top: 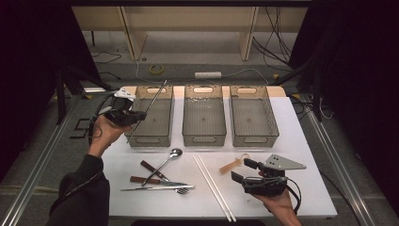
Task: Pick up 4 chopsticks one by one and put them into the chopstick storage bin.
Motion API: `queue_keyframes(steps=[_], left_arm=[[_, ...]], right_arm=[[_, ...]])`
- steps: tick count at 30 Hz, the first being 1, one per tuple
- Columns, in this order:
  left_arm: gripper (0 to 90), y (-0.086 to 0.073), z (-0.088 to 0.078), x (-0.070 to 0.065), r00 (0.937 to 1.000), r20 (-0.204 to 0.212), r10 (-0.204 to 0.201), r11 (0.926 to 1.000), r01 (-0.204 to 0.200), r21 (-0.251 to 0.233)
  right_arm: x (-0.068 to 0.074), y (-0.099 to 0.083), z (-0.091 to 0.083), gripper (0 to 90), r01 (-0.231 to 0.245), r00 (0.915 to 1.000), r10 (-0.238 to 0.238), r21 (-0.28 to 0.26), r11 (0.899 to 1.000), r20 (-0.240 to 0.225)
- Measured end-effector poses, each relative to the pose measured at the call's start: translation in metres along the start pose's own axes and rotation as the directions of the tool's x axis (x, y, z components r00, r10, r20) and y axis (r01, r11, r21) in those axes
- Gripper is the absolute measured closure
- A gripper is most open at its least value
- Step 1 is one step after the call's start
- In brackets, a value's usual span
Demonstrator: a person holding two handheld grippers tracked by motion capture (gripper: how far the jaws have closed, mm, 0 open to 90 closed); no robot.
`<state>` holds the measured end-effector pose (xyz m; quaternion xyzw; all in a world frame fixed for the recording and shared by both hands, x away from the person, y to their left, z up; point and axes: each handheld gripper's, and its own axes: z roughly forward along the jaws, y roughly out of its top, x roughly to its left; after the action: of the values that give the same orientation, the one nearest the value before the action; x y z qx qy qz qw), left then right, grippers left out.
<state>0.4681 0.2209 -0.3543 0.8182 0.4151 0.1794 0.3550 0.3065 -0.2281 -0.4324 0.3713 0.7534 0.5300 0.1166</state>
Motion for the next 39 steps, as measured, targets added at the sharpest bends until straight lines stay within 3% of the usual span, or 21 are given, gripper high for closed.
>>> queue_keyframes(steps=[4, 9, 17, 31, 39], left_arm=[[85.3, 0.006, 0.002, 0.01, 0.9995, -0.032, -0.009, 0.9999, 0.008, -0.01], [85.3, 0.01, 0.008, 0.025, 0.9971, -0.052, -0.055, 0.9977, 0.053, -0.043], [85.3, 0.002, 0.019, 0.038, 0.9915, -0.07, -0.11, 0.9918, 0.105, -0.072], [85.3, -0.012, 0.044, 0.04, 0.9892, -0.084, -0.12, 0.9919, 0.116, -0.052], [85.3, -0.022, 0.057, 0.037, 0.9909, -0.094, -0.097, 0.9952, 0.095, -0.022]], right_arm=[[0.0, 0.0, 0.0, 27.7, -0.002, 1.0, 0.002, 0.001, 1.0, 0.001], [0.0, 0.0, 0.0, 27.7, -0.002, 1.0, 0.002, 0.001, 1.0, 0.0], [-0.001, 0.0, 0.0, 27.7, -0.004, 1.0, 0.004, 0.0, 1.0, -0.003], [-0.001, -0.001, 0.0, 27.7, -0.017, 0.9998, 0.017, 0.0, 1.0, -0.009], [-0.001, -0.001, 0.001, 27.7, -0.014, 0.9998, 0.014, 0.001, 1.0, -0.012]])
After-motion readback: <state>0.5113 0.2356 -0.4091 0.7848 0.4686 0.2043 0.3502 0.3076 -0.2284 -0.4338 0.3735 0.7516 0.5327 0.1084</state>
